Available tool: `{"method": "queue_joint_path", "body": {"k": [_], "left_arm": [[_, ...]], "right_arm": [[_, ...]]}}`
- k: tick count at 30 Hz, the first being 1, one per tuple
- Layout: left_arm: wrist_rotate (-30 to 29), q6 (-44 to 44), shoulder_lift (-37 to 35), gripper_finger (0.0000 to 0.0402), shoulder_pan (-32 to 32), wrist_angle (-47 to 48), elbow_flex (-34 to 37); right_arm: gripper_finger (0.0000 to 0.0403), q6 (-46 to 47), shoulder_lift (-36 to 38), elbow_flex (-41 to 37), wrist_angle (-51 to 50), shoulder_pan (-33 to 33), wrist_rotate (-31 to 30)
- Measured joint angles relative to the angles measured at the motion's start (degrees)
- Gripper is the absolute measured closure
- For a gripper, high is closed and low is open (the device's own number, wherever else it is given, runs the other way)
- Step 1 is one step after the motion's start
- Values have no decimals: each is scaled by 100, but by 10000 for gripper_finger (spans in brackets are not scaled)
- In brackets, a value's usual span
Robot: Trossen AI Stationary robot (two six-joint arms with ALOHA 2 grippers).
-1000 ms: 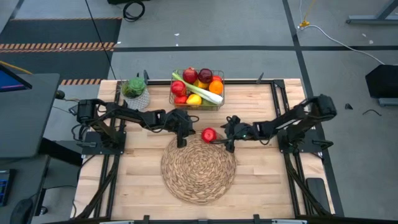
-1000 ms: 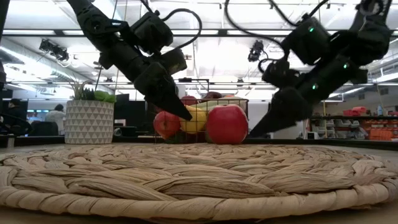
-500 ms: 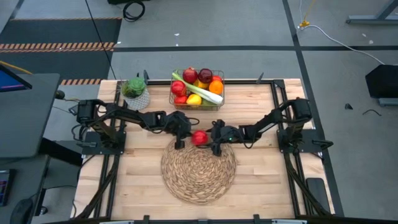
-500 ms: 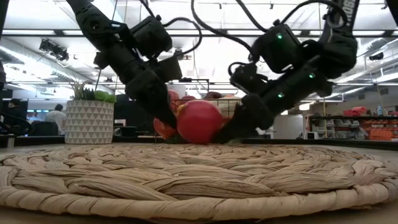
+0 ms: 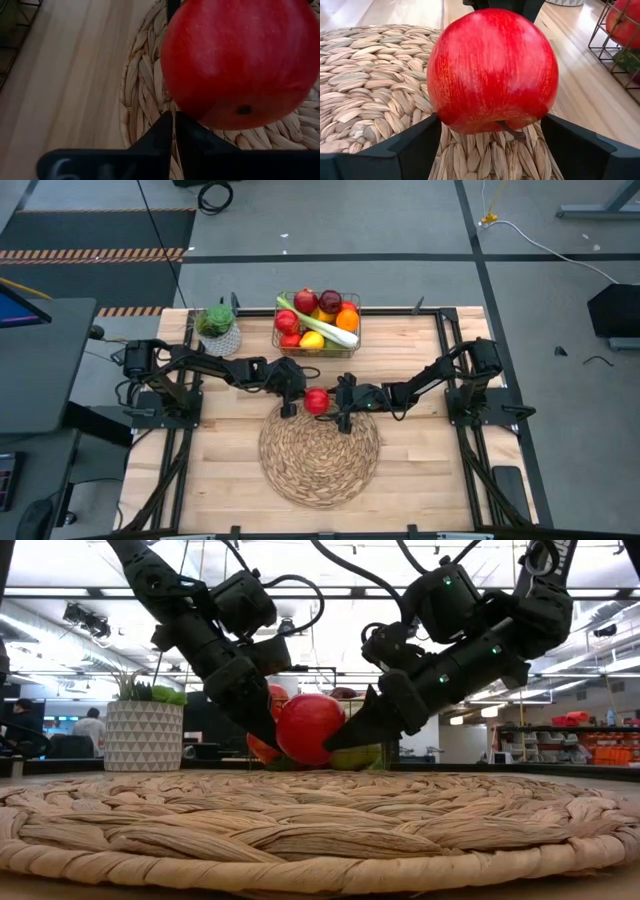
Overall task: Build produce basket
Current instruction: Put the apple into the wire basket
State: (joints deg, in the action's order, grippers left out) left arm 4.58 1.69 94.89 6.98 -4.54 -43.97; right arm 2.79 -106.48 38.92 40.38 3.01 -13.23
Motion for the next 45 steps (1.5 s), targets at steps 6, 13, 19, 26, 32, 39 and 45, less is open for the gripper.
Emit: {"method": "queue_joint_path", "body": {"k": [6,13,19,26,32,39,45], "left_arm": [[-189,-9,0,370,-1,-34,-2],[-344,-261,-2,380,95,-261,-225],[-300,-487,-26,389,300,337,-807],[-293,-527,-133,389,526,760,-1296],[-195,-336,-294,391,921,1321,-1649],[-286,-215,-732,391,1519,1886,-1710],[-268,-159,-940,392,1681,2126,-1719]], "right_arm": [[57,18,6,0,53,-2,-90],[56,11,81,-25,221,-17,-335],[56,-70,601,1,361,-77,-518],[56,-441,1163,-22,99,-137,-989],[57,-750,1660,44,256,-522,-1635],[57,-787,1975,92,189,-1294,-1459],[57,-693,1947,81,1,-1767,-623]]}}
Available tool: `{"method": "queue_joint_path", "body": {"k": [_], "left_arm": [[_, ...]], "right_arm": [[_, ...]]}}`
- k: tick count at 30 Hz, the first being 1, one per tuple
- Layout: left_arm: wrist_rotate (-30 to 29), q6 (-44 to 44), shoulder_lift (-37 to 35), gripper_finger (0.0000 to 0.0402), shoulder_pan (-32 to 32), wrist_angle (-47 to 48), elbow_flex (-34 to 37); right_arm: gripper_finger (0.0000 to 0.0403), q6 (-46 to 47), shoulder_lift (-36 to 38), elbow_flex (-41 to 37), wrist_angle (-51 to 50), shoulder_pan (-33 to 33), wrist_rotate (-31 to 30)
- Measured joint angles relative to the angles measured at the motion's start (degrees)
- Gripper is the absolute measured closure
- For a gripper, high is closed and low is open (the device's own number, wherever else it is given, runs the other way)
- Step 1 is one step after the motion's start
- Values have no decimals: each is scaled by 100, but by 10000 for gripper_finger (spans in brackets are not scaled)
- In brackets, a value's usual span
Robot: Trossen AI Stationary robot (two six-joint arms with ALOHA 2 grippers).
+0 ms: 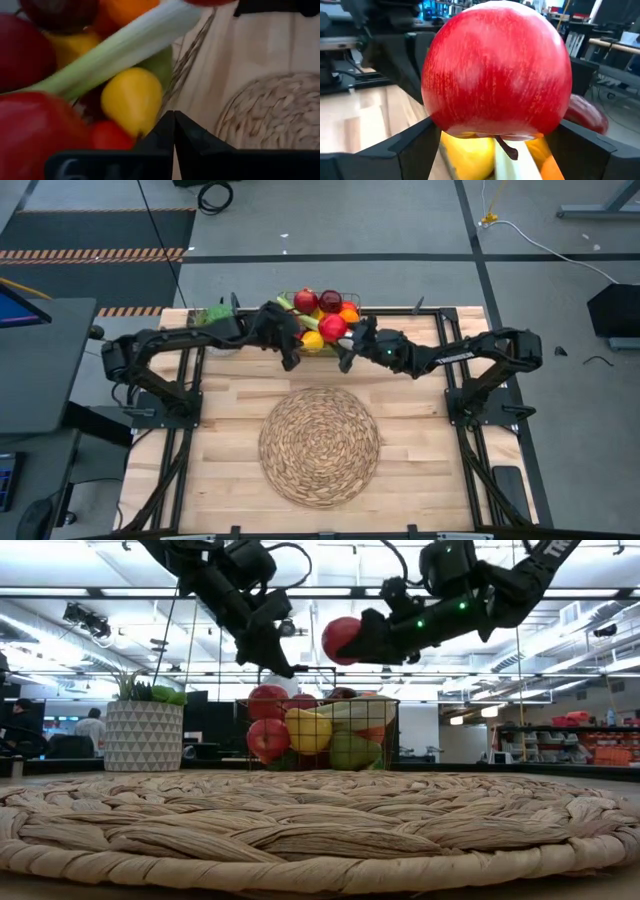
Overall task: Build produce basket
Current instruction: Put the apple into the wire basket, then return to Home Position
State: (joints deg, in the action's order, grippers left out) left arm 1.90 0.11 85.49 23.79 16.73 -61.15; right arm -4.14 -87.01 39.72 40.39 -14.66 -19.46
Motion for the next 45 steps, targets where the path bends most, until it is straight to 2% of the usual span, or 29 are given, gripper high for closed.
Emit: {"method": "queue_joint_path", "body": {"k": [7,12,19,28,37,40,45], "left_arm": [[-11,130,-22,389,4,-32,5],[-27,463,-25,395,27,-37,5],[-60,461,-162,392,62,67,9],[-58,399,-162,388,-136,353,7],[-47,516,-162,395,-193,1100,180],[244,504,-373,393,-190,917,458],[500,353,-1109,396,-331,-196,1121]], "right_arm": [[57,133,-261,-2,167,-183,493],[51,-44,-604,127,152,-275,468],[46,-255,-1036,426,158,-320,479],[6,-294,-1014,437,134,-259,405],[4,-466,-1014,437,69,113,393],[7,-633,-998,437,-4,307,226],[18,-792,-522,433,-883,612,-304]]}}
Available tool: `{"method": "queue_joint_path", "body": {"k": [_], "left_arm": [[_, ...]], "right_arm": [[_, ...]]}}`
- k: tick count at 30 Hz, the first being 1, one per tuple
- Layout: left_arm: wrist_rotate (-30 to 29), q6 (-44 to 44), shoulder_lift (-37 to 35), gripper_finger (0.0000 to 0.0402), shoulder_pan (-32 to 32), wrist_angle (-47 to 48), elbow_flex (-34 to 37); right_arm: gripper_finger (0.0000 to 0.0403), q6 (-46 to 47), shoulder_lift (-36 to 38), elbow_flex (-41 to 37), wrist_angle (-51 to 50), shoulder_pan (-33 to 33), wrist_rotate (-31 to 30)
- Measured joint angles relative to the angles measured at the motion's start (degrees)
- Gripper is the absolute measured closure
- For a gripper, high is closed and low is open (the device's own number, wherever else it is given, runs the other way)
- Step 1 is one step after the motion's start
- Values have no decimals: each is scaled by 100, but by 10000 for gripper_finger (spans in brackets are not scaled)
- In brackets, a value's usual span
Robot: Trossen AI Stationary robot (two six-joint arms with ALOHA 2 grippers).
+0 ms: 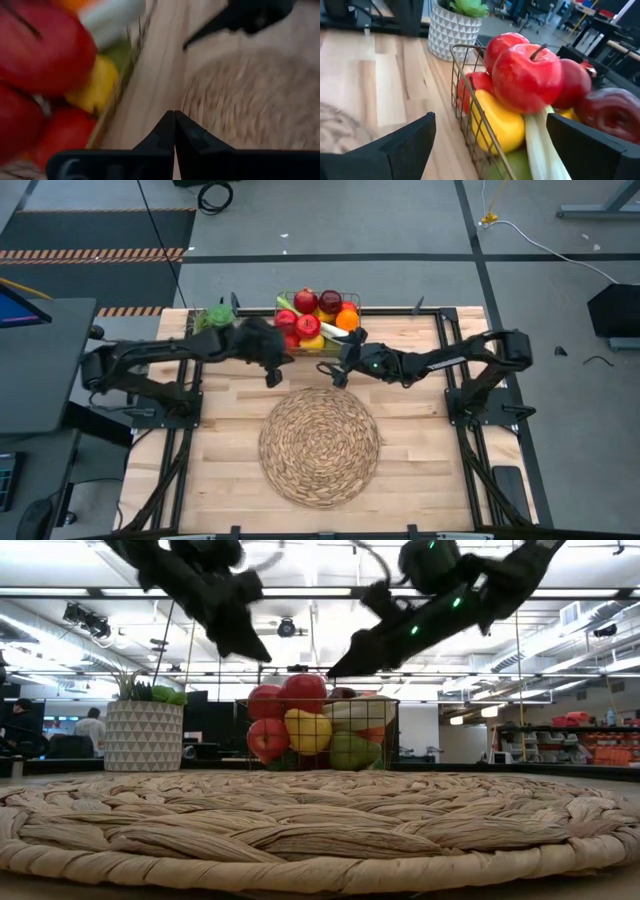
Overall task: Build produce basket
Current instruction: Return to Home Position
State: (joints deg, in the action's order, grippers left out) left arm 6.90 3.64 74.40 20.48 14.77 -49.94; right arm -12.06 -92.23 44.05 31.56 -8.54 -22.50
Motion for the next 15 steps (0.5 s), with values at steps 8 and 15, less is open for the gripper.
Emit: {"method": "queue_joint_path", "body": {"k": [8,15], "left_arm": [[-28,-510,-1670,394,-621,-468,1098],[-709,-1161,-2795,394,-1489,-1447,2214]], "right_arm": [[63,897,1356,-46,-1982,405,108],[128,1418,1974,-524,-2665,817,202]]}}
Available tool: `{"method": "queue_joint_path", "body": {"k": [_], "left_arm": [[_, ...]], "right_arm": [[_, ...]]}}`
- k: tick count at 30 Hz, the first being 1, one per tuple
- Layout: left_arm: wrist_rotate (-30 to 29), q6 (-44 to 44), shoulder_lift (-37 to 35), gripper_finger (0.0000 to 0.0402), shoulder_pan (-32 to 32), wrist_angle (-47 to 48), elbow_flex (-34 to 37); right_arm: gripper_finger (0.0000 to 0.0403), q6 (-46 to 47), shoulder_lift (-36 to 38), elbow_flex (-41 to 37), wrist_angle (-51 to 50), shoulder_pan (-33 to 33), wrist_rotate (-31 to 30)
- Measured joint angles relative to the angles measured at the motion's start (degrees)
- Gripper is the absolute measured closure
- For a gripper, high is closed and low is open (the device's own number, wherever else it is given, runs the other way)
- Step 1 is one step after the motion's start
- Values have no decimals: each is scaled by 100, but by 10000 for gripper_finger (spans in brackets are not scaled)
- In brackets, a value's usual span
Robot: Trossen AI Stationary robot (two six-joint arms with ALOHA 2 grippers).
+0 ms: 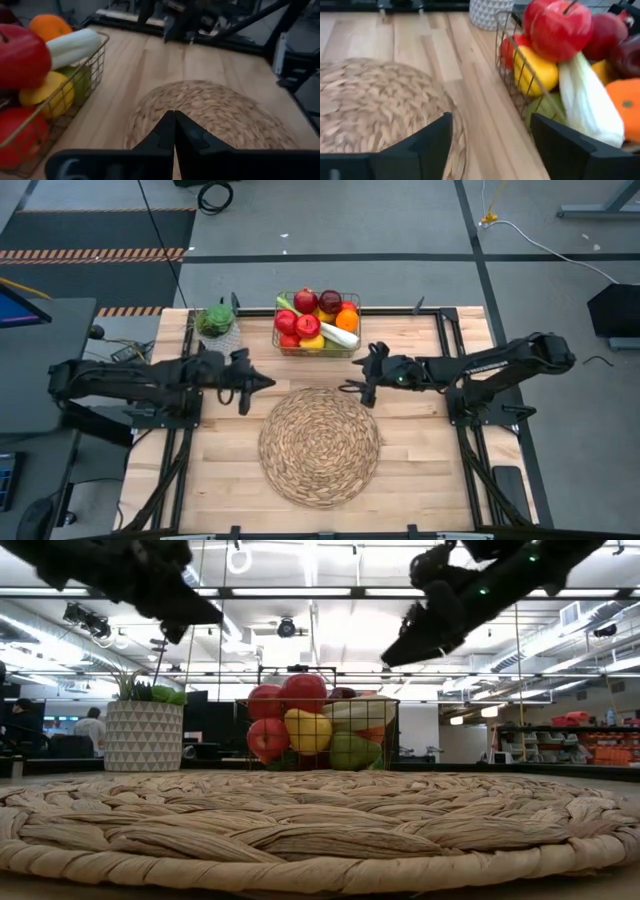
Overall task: Build produce basket
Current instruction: Return to Home Position
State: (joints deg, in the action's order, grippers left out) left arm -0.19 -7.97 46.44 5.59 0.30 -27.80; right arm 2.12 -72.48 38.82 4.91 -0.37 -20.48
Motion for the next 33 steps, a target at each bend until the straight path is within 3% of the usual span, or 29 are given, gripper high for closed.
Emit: {"method": "queue_joint_path", "body": {"k": [7,13,21,28,33], "left_arm": [[-288,-62,-498,394,-688,-103,516],[-1020,636,-947,395,-1134,-1256,1268],[-115,923,-1612,389,-1161,-3218,2630],[-107,933,-1767,386,-1118,-3320,2724],[-142,994,-1763,392,-1120,-3309,2724]], "right_arm": [[187,290,365,-465,-110,156,-147],[216,97,740,-1146,671,154,-132],[232,28,1472,-2234,2167,138,48],[233,-18,2051,-2776,2463,25,69],[233,-25,2419,-3255,3459,18,382]]}}
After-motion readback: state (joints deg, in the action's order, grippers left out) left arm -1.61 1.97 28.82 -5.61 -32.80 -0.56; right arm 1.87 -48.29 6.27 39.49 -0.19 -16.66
